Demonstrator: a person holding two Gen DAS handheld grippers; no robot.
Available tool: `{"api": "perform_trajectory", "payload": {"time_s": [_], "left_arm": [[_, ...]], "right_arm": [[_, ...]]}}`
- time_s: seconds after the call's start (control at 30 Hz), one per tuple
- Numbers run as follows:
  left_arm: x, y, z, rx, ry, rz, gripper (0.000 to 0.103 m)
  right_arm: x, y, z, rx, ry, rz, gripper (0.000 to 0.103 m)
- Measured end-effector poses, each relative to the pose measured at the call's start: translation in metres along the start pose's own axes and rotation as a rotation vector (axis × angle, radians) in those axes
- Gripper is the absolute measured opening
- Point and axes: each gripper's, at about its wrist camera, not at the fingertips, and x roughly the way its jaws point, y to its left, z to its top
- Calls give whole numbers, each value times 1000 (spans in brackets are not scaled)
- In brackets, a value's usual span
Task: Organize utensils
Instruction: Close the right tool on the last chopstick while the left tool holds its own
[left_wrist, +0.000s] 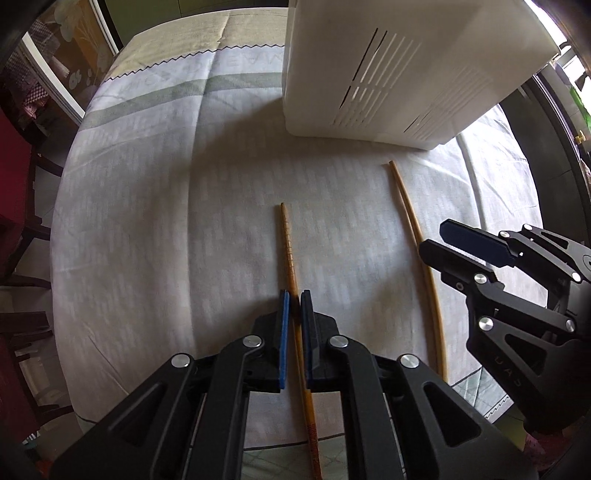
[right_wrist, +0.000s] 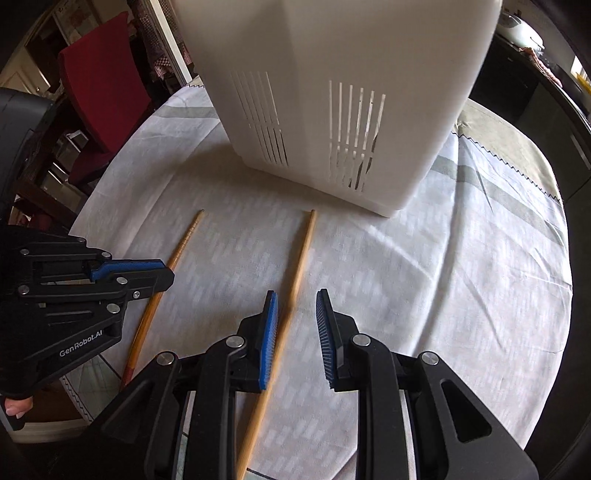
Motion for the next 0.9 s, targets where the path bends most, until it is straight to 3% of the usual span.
{"api": "perform_trajectory", "payload": {"time_s": [0.4,0.53,0.7,0.77,0.9], "left_arm": [[-12,17,8,-6,0,8,8],[-7,14,13,-8,3,20,17],[-4,9,20,5,2,48,17],[-3,2,20,17,-7,59,16],[-1,-1,20,23,-24,66,7]], "right_arm": [[15,16,11,-9,24,-49,21],[15,17,14,-9,27,-51,21],[16,21,9,-14,14,-63,21],[15,22,6,-9,2,-68,9],[13,16,5,8,-8,-44,7]]}}
